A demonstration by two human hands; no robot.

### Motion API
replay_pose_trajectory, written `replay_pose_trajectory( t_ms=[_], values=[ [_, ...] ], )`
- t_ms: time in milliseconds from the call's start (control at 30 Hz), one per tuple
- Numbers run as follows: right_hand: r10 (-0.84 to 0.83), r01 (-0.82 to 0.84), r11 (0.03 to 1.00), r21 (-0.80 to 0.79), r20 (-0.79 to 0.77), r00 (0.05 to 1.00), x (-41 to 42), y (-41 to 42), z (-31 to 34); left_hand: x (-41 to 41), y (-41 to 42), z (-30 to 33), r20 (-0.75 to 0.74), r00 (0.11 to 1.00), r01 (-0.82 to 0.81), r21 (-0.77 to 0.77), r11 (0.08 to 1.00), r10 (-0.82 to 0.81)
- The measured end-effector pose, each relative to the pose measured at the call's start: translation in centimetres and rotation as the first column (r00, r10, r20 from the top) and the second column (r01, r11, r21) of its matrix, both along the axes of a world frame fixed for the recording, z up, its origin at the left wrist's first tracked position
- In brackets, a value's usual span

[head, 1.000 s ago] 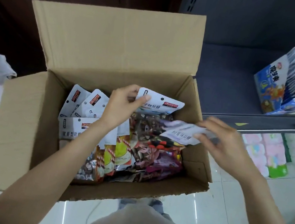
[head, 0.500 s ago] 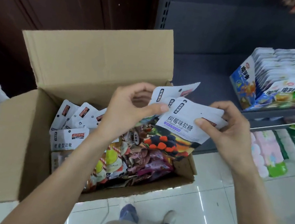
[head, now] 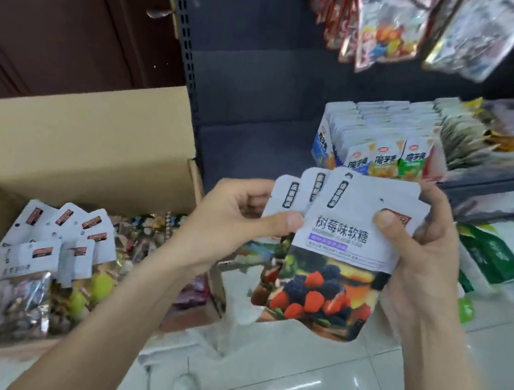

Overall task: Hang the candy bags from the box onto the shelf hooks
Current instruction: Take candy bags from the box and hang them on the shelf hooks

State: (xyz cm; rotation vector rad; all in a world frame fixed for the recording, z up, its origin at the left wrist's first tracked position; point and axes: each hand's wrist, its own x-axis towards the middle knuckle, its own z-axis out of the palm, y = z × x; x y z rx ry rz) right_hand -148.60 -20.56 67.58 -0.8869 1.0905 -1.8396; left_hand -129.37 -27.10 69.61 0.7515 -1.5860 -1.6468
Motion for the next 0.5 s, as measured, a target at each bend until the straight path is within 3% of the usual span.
replay_pose_trajectory(
  t_ms=[233, 400, 500],
  values=[
    [-0.206, 0.186, 0.969, 0.161, 0.115, 0.972, -13.5, 6.0, 1.4, -15.8, 4.5, -0.6, -0.092, 0.995, 0.043, 0.126, 0.991, -0.031],
    [-0.234, 0.217, 0.964, 0.156, 0.103, 0.967, -21.2, 7.6, 2.3, -23.7, 5.6, -0.2, 0.007, 0.992, -0.122, -0.177, 0.977, 0.125],
    [-0.252, 0.240, 0.963, 0.123, 0.091, 0.963, -24.4, 6.7, 2.1, -27.1, 4.9, -0.1, -0.009, 0.985, -0.168, -0.242, 0.956, 0.171]
  ],
)
